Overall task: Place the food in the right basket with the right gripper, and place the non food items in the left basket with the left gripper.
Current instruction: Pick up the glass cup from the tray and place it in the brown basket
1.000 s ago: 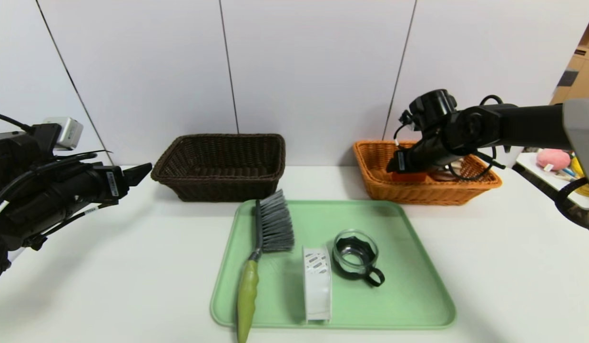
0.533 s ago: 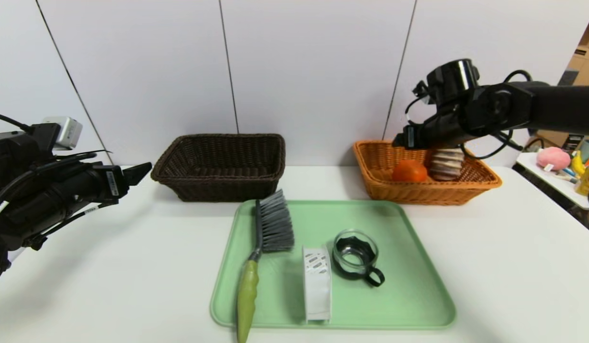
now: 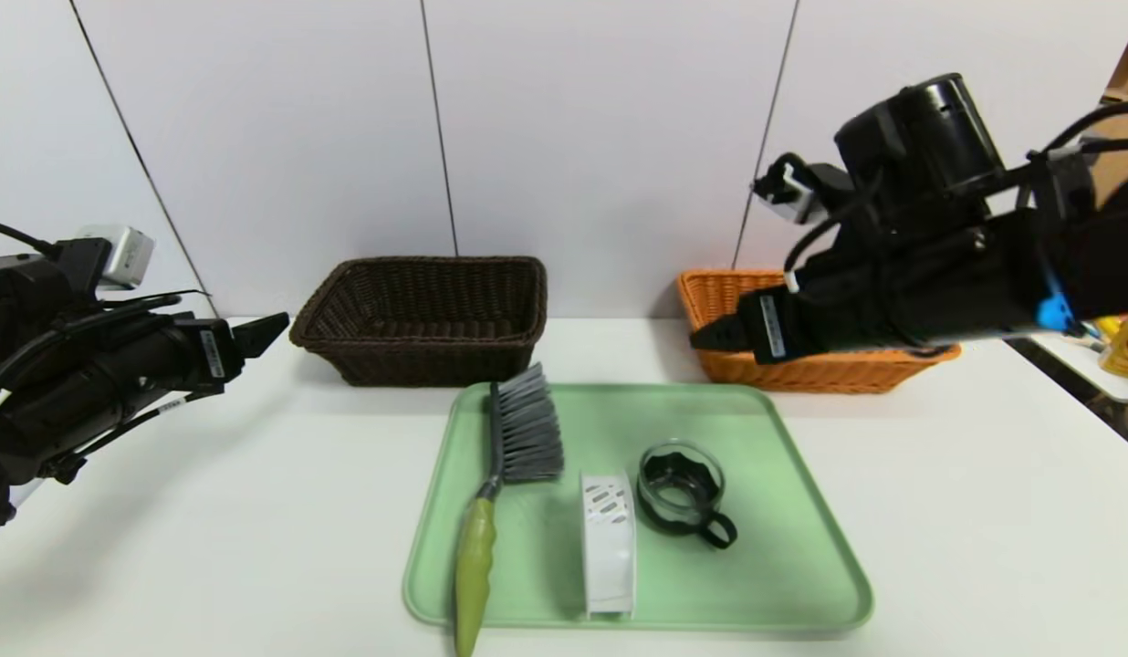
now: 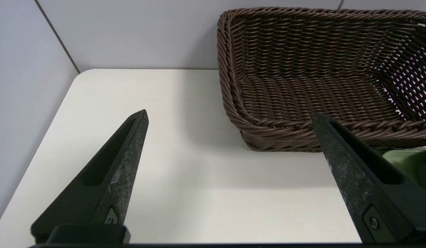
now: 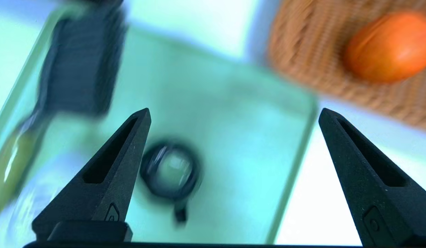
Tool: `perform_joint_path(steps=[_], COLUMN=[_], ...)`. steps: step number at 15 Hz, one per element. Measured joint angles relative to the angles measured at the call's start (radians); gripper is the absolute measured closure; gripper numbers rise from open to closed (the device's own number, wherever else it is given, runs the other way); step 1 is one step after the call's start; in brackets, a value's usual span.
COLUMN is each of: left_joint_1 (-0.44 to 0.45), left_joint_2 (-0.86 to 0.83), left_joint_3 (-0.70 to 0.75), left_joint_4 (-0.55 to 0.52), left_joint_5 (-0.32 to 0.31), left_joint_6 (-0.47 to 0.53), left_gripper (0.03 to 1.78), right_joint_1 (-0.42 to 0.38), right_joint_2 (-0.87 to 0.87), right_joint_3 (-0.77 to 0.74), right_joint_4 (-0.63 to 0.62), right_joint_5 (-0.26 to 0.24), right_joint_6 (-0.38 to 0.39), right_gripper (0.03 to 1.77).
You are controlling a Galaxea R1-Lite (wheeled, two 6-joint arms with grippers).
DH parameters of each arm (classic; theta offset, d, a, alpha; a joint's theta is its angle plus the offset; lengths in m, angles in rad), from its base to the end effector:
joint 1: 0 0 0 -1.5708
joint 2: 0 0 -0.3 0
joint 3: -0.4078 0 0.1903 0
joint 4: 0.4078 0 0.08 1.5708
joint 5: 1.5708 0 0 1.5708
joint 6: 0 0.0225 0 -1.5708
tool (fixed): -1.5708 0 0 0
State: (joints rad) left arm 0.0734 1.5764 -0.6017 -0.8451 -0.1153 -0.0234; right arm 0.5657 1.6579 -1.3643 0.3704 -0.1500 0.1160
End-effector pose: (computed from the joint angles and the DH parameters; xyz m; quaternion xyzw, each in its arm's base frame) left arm 0.2632 0.0168 0.1846 -0.0178 0.0647 -0.0201 0.9975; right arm 0.2514 0.1556 0.2575 -0.0603 0.3161 0.1771 0.9301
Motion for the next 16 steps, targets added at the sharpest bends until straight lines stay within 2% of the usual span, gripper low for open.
perform_joint_path(steps=[2,4,6,9,11,13,16], left_joint_1=[0.000,0.000,0.000,0.000,0.000,0.000,0.000], left_joint_2=[-0.010,-0.016,-0.019,-0.020,-0.020,-0.020,-0.021], left_joint_3=[0.011,0.021,0.029,0.056,0.081,0.095,0.104], left_joint_4=[0.000,0.000,0.000,-0.037,-0.079,-0.092,-0.093], left_joint_5=[0.000,0.001,0.001,0.000,0.000,0.000,-0.001], left_joint_6=[0.000,0.003,0.003,0.001,0.002,0.003,0.005], left_gripper=[0.12,0.12,0.12,0.12,0.12,0.12,0.12], right_joint_1=[0.047,0.065,0.069,0.069,0.067,0.066,0.064], right_joint_2=[-0.130,-0.250,-0.356,-0.475,-0.517,-0.532,-0.532], right_joint_3=[0.199,0.403,0.620,0.910,1.033,1.110,1.176], right_joint_4=[-0.049,-0.151,-0.304,-0.604,-0.797,-0.931,-1.027], right_joint_5=[0.004,0.005,0.005,0.014,0.057,0.103,0.119], right_joint_6=[-0.006,-0.026,-0.058,-0.097,-0.106,-0.102,-0.084], right_gripper=[0.11,0.11,0.11,0.11,0.11,0.11,0.11])
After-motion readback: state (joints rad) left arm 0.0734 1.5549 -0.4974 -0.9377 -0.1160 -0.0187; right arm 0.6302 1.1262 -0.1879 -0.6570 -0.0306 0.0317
